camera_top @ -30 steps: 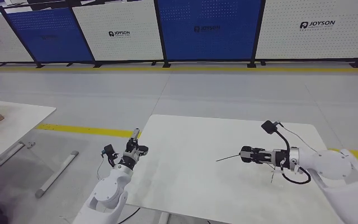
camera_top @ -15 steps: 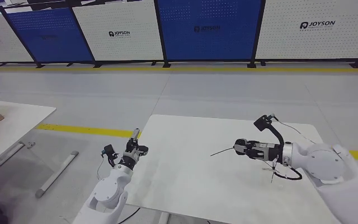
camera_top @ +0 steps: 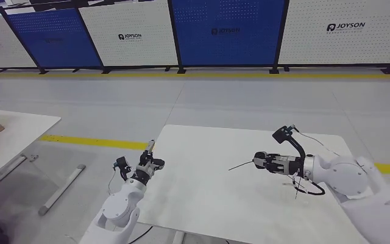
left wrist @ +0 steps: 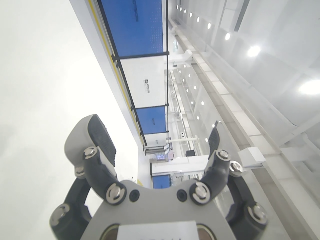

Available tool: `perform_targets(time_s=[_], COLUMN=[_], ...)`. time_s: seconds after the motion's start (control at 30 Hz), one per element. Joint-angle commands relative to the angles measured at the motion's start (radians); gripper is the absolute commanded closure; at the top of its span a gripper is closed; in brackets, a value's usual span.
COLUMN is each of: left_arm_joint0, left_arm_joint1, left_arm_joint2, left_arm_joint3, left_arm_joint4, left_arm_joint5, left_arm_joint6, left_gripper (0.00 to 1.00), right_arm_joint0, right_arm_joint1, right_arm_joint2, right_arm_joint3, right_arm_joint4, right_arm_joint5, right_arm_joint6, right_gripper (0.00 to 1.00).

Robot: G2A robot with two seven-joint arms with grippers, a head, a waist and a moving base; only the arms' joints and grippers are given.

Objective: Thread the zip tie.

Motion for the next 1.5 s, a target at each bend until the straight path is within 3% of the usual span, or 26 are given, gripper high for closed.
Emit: perform_targets(time_s=[0.0,0.1,0.23,0.53,0.63,0.73,0.8,0.83,0.87,1.47], left_arm_joint0=[0.008,0.015,0.011,0.011,0.004,0.008,0.014,0.009,0.009,0.009], left_arm_joint1=[0.005,0.014,0.021,0.021,0.020,0.026,0.032,0.037,0.037,0.037], left_arm_joint2=[-0.010,-0.039,-0.045,-0.041,-0.044,-0.048,-0.033,-0.019,-0.019,-0.019], left_arm_joint3=[-0.027,-0.061,-0.087,-0.085,-0.073,-0.053,-0.038,-0.031,-0.031,-0.031], left_arm_joint4=[-0.039,-0.100,-0.108,-0.117,-0.203,-0.278,-0.342,-0.385,-0.385,-0.385], left_arm_joint5=[0.061,0.170,0.247,0.247,0.295,0.298,0.298,0.298,0.298,0.298], left_arm_joint6=[-0.121,-0.266,-0.341,-0.341,-0.380,-0.406,-0.392,-0.348,-0.348,-0.348], left_gripper=[0.00,0.00,0.00,0.00,0.00,0.00,0.00,0.00,0.00,0.00], right_arm_joint0=[0.000,0.000,0.000,-0.005,-0.007,0.022,0.039,0.046,0.050,0.050], right_arm_joint1=[0.000,0.000,0.000,0.000,-0.003,-0.012,-0.021,-0.031,-0.032,-0.032], right_arm_joint2=[0.000,0.000,0.000,0.004,-0.007,-0.045,-0.092,-0.114,-0.118,-0.118], right_arm_joint3=[0.000,0.000,0.000,0.004,-0.022,-0.028,-0.035,-0.029,-0.028,-0.028], right_arm_joint4=[0.000,0.000,0.000,-0.024,-0.125,-0.311,-0.439,-0.373,-0.345,-0.345], right_arm_joint5=[0.000,0.000,0.000,0.015,0.000,0.003,0.002,0.000,0.000,0.000], right_arm_joint6=[0.000,0.000,0.000,-0.025,-0.079,-0.121,-0.110,-0.103,-0.098,-0.098], right_gripper=[1.00,1.00,1.00,1.00,1.00,1.00,1.00,1.00,1.00,1.00])
